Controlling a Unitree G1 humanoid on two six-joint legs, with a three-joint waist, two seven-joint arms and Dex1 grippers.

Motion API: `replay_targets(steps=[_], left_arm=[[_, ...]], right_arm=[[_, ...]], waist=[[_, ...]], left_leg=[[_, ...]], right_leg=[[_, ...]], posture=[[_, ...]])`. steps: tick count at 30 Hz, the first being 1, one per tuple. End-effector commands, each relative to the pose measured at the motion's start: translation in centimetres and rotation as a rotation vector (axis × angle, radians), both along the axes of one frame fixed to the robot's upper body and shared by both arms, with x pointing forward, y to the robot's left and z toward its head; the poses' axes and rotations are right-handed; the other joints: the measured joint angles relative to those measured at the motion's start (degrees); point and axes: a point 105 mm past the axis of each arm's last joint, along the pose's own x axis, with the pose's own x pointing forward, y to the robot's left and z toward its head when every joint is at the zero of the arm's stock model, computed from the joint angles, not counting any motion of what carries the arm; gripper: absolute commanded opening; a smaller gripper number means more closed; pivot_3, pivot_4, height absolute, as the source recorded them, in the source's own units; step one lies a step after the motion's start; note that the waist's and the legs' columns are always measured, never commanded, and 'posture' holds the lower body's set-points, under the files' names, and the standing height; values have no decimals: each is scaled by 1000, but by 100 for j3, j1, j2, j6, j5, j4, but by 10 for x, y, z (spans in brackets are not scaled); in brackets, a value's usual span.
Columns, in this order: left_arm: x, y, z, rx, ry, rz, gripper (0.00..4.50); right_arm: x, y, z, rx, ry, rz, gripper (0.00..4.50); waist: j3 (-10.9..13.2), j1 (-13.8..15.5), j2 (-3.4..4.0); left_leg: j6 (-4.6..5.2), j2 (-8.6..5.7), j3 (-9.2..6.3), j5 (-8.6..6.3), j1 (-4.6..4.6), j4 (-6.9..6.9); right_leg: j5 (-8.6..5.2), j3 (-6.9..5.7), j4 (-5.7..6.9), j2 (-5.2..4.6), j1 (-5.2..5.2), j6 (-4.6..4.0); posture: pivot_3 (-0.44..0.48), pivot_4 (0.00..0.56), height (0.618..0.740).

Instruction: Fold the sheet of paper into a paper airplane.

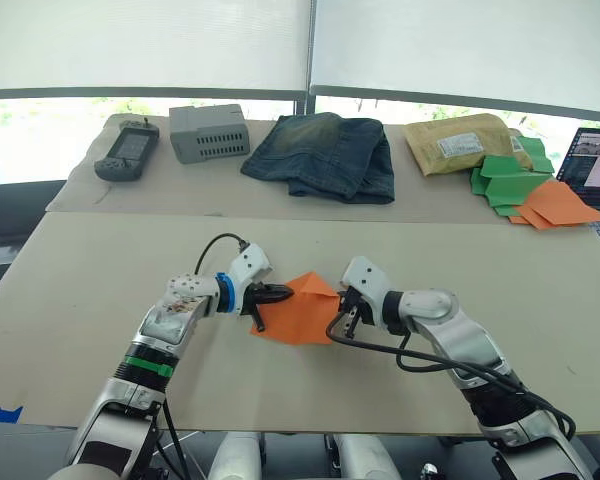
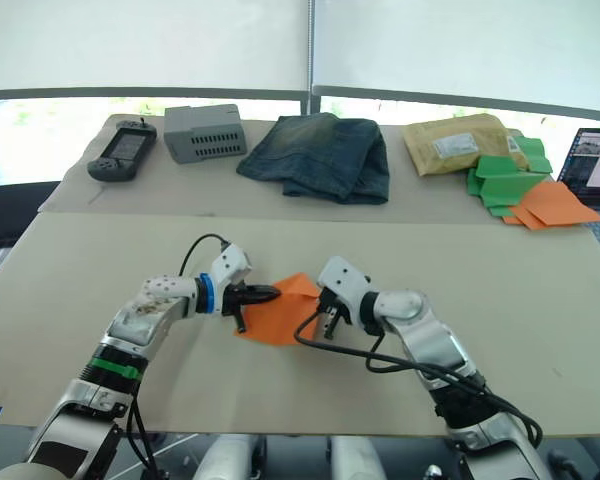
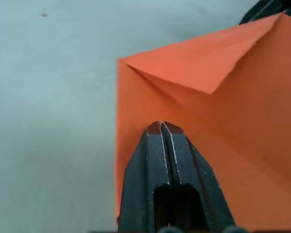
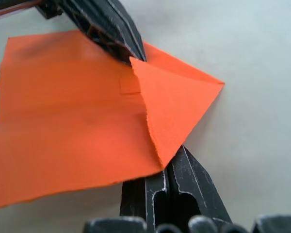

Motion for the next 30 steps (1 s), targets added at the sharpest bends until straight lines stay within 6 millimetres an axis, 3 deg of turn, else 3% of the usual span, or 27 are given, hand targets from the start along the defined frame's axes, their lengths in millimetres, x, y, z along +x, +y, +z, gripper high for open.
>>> replay_targets(steps=[1, 5, 11, 18, 30], left_arm=[[19, -1, 26, -144, -4, 106, 46], [18, -25, 41, -289, 63, 72, 46], [7, -46, 38, -274, 74, -11, 46], [0, -40, 18, -174, 79, -29, 46], [-7, -28, 10, -177, 91, 14, 46]], right_arm=[[2, 5, 13, 26, -57, 17, 0], [1, 6, 12, 30, -51, 17, 0], [3, 8, 13, 32, -54, 16, 0], [5, 7, 17, 34, -67, 13, 0], [5, 22, 22, 70, -71, 39, 0]], waist=[[0, 3, 0], [0, 55, 0], [0, 32, 0], [0, 14, 0], [0, 9, 0]], left_leg=[[0, 0, 0, 0, -1, 0], [0, -5, -6, 0, -16, 13], [0, -10, -5, 0, -19, 21], [0, -8, -5, 0, -16, 21], [0, -5, -4, 0, -16, 20]], right_leg=[[0, 0, 0, 0, 0, 0], [1, -5, -4, -5, -1, 2], [6, -1, -3, -10, -1, 9], [6, 0, -2, -6, -1, 8], [7, 0, -3, -5, -1, 7]], posture=[[0, 150, 728], [0, 150, 728], [0, 150, 728], [0, 150, 728], [0, 150, 728]])
